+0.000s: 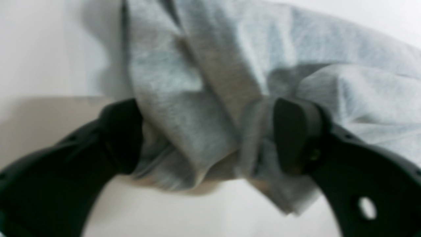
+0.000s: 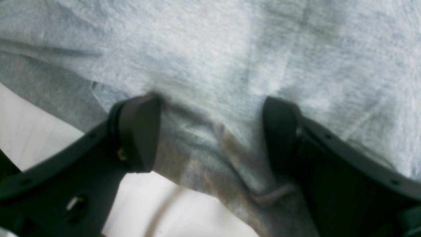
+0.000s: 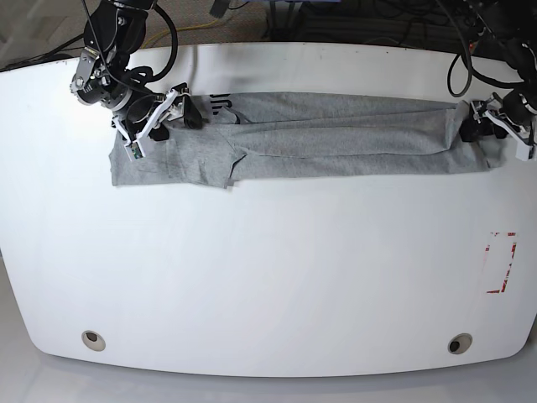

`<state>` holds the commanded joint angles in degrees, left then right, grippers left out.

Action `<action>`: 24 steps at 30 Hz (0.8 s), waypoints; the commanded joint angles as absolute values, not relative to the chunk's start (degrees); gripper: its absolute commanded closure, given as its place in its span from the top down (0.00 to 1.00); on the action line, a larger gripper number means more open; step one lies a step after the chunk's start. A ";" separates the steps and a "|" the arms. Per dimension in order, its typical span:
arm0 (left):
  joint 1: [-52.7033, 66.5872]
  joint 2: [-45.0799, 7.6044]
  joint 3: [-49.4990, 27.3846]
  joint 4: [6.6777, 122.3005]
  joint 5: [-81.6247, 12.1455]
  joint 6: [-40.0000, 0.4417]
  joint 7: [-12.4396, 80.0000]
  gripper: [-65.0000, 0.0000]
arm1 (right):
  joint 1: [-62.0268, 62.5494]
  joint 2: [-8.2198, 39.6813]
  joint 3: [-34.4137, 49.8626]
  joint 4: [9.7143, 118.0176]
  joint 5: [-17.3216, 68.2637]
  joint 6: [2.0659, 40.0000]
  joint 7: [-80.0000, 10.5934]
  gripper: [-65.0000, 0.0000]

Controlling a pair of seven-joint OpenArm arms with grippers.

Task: Fold the T-shirt properly
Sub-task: 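Lay the folded strip down and release both grippers, then grasp the strip end with the left gripper and fold it toward the right gripper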

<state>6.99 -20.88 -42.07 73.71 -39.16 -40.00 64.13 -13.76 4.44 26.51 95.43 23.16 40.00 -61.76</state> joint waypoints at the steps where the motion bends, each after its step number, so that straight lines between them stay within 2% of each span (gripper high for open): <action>1: 6.46 -20.88 -42.07 73.63 -39.16 -40.00 64.75 0.43 | -13.76 4.44 26.51 95.43 23.16 40.00 -61.76 0.72; 4: 5.41 -20.88 -42.07 73.54 -38.81 -40.00 65.80 0.10 | -13.76 4.44 26.51 95.25 23.16 40.00 -61.76 0.72; 5: 5.32 -20.88 -42.07 73.71 -38.99 -40.00 65.89 0.08 | -13.76 4.44 26.51 95.25 23.16 40.00 -61.76 0.72; 9: 5.49 -20.97 -42.15 76.97 -39.16 -40.00 66.42 0.09 | -13.76 4.35 26.51 95.25 23.16 40.00 -61.76 0.72; 17: 8.13 -20.26 -41.71 96.66 -39.16 -40.00 73.54 0.09 | -13.76 4.35 26.51 95.16 23.16 40.00 -61.76 0.72; 22: 8.48 -15.34 -35.12 110.46 -39.08 -40.00 76.00 0.09 | -13.76 3.65 26.51 95.16 22.81 40.00 -61.67 0.72; 24: 8.48 -14.64 -31.69 112.40 -39.16 -40.00 77.05 0.09 | -13.76 3.30 26.51 95.16 22.64 40.00 -61.67 0.72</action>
